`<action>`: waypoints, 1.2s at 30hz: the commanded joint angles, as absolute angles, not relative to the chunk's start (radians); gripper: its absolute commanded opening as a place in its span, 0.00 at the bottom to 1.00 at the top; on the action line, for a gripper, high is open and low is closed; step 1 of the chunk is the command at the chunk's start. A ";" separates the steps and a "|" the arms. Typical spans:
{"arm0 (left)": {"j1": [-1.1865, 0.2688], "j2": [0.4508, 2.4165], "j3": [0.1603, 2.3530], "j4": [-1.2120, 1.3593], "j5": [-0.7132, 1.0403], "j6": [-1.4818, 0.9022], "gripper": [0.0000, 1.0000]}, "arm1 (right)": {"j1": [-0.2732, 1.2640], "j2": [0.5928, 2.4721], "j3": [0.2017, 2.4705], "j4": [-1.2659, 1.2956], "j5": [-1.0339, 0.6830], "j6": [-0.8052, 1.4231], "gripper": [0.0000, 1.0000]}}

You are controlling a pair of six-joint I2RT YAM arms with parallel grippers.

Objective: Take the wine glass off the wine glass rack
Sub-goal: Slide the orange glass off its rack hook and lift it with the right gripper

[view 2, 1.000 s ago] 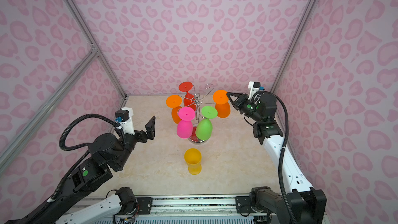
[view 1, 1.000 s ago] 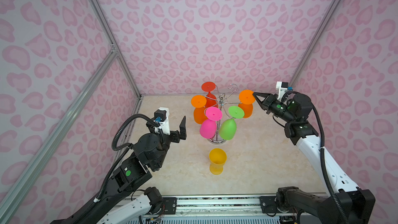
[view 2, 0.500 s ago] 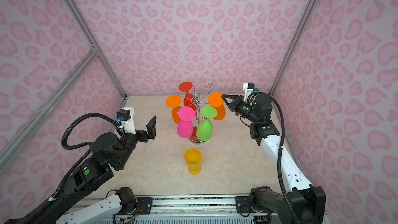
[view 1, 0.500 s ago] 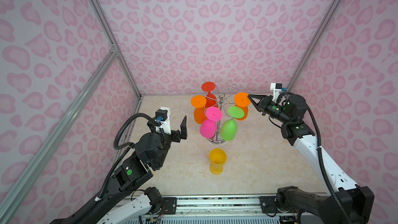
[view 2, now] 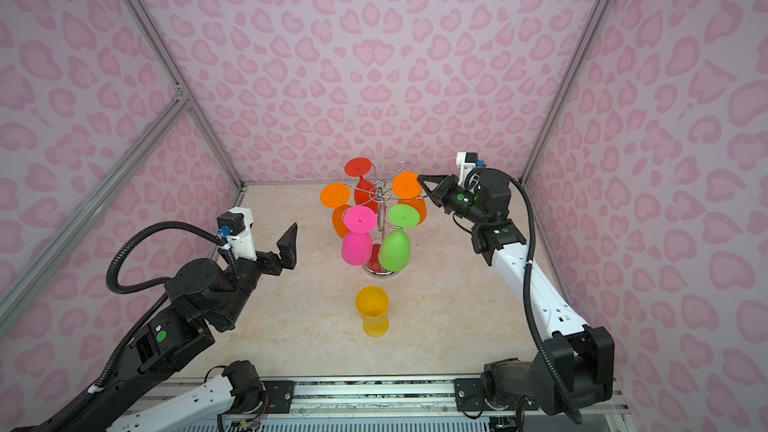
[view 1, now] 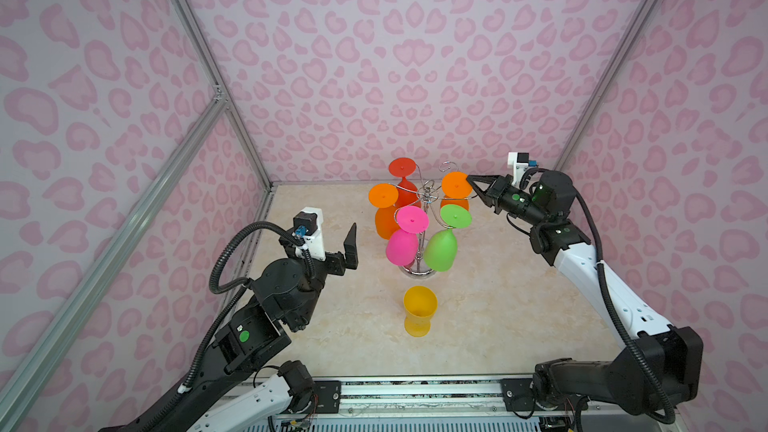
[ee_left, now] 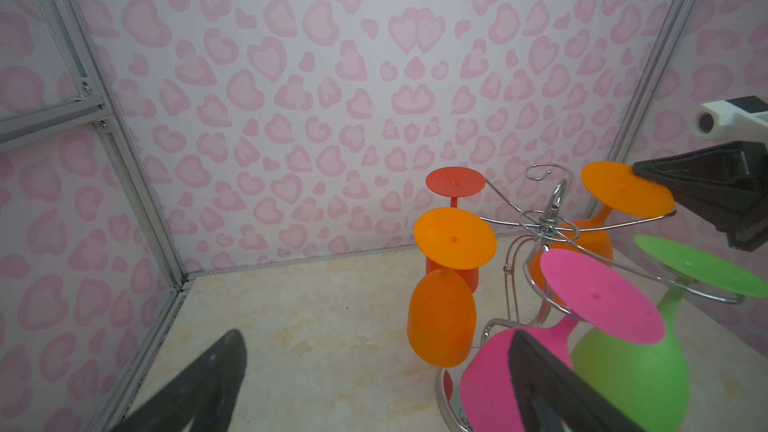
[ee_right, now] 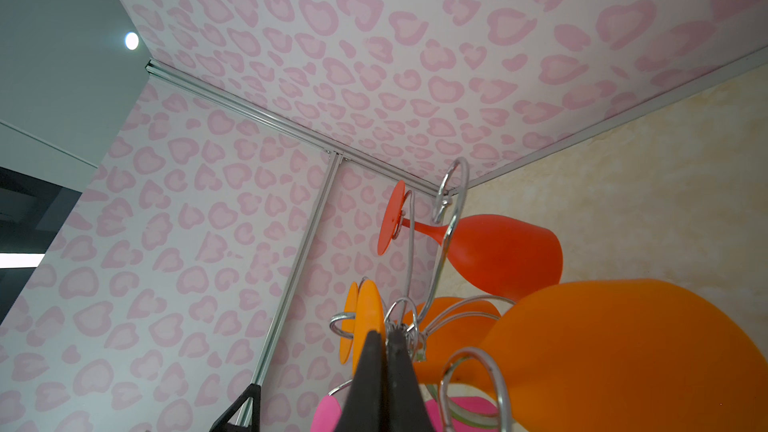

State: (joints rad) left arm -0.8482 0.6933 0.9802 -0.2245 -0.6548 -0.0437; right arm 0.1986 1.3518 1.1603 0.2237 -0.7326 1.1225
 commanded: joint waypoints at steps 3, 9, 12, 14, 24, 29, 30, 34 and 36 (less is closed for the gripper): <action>-0.847 0.686 0.977 -0.214 -0.660 -0.050 1.00 | 0.198 1.395 1.190 0.288 -0.730 1.119 0.00; -0.847 0.683 0.976 -0.218 -0.659 -0.052 1.00 | 0.166 1.404 1.202 0.316 -0.710 1.127 0.00; -0.847 0.683 0.974 -0.220 -0.657 -0.054 1.00 | 0.140 1.401 1.207 0.317 -0.712 1.129 0.00; -0.847 0.683 0.973 -0.220 -0.657 -0.054 1.00 | 0.118 1.395 1.204 0.318 -0.712 1.132 0.00; -0.845 0.691 0.972 -0.217 -0.642 -0.058 1.00 | 0.028 1.303 1.157 0.361 -0.711 1.159 0.00; -0.841 0.704 0.973 -0.201 -0.512 -0.069 1.00 | -0.024 1.198 1.123 0.406 -0.694 1.148 0.00; -0.839 0.706 0.971 -0.189 -0.470 -0.072 1.00 | -0.034 1.175 1.119 0.413 -0.691 1.141 0.00; -0.821 0.709 0.966 -0.125 -0.287 -0.078 0.99 | -0.061 1.091 1.118 0.481 -0.687 1.134 0.00; -0.805 0.713 0.966 -0.091 -0.197 -0.081 0.99 | -0.063 1.055 1.117 0.519 -0.683 1.122 0.00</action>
State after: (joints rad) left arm -0.8165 0.7097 0.9680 -0.1890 -0.3634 -0.0635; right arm -0.0605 1.0859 1.1217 0.4088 -0.6880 1.1477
